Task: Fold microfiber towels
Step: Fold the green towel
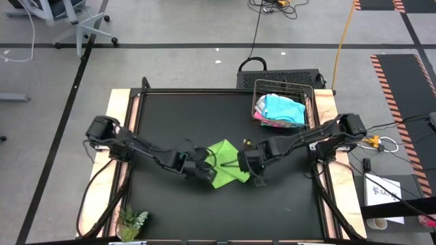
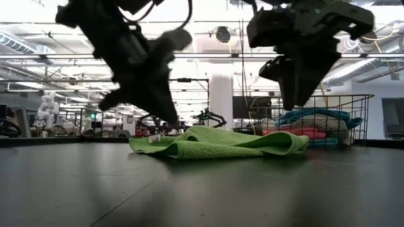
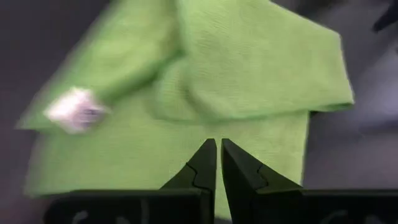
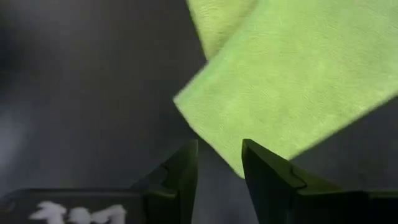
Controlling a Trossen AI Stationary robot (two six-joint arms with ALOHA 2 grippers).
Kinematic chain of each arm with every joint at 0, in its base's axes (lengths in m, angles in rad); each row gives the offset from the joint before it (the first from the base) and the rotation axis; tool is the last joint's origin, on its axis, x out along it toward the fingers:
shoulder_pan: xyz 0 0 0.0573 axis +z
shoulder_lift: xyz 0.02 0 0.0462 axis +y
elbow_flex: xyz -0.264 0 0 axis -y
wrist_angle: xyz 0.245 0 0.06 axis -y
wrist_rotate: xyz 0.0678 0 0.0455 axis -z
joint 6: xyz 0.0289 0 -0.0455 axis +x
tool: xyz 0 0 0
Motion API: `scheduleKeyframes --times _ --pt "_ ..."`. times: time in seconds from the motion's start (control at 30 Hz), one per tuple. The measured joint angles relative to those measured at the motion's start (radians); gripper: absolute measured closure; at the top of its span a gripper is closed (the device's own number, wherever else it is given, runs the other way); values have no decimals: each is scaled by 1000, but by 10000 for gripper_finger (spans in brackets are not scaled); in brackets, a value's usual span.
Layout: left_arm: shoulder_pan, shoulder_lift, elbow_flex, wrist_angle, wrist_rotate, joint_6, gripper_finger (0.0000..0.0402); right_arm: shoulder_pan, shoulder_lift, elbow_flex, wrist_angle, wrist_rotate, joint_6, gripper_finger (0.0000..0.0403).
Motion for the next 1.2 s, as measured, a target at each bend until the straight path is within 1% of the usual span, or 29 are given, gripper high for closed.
scheduleKeyframes --times 0.13,0.33,0.4,0.57,0.67,0.73,0.83,0.97,1.1,1.2 --pt "-34 81 6 104 5 18 376 42 0 -43 94 14 5 281" --pt "-96 104 54 118 30 132 376 58 0 -101 205 15 -28 280" --pt "-111 107 57 108 31 132 376 57 0 -135 269 15 -33 280" --pt "-129 153 59 123 33 74 376 57 0 -223 382 15 -35 280" --pt "-132 188 58 140 51 52 376 57 0 -255 398 16 -46 280" --pt "-130 212 61 194 68 50 376 57 0 -275 434 18 -54 280" --pt "-127 229 62 223 72 49 376 57 0 -310 481 17 -54 280" --pt "-120 233 61 247 78 49 376 57 1 -347 550 15 -47 280" --pt "-107 234 60 261 91 52 376 60 1 -364 572 14 -40 280" --pt "-101 234 60 262 108 54 376 65 0 -374 575 51 -45 285"
